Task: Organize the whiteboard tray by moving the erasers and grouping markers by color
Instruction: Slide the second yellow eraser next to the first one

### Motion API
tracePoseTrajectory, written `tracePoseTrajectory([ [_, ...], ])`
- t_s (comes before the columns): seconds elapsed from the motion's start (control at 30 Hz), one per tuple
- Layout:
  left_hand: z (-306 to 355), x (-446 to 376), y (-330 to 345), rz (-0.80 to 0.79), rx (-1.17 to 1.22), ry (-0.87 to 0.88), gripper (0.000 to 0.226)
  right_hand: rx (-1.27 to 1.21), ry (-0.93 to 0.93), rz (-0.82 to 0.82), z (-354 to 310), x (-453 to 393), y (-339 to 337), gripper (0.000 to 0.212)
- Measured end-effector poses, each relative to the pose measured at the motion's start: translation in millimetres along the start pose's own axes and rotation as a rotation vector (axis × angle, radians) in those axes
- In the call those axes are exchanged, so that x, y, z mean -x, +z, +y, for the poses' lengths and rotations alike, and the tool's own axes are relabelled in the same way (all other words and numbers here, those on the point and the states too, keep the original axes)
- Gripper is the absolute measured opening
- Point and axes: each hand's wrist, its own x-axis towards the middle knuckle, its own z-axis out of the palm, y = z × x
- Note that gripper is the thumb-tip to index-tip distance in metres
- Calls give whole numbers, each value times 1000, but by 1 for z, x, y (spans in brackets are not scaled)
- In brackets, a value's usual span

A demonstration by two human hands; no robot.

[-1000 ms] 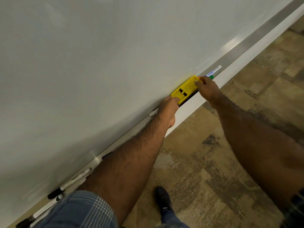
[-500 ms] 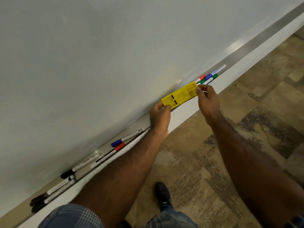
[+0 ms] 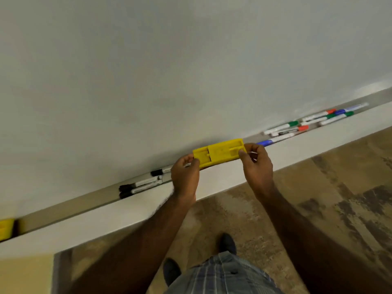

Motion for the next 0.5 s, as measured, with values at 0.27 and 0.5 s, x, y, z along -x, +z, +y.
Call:
tracePoseTrajectory([
  [0.27, -31, -8, -159, 363, -78, 10, 24, 7, -10, -443, -28, 94, 111, 25],
  [0.5, -50, -26, -278, 613, -103, -63, 26, 108, -76, -825, -49, 154, 205, 28],
])
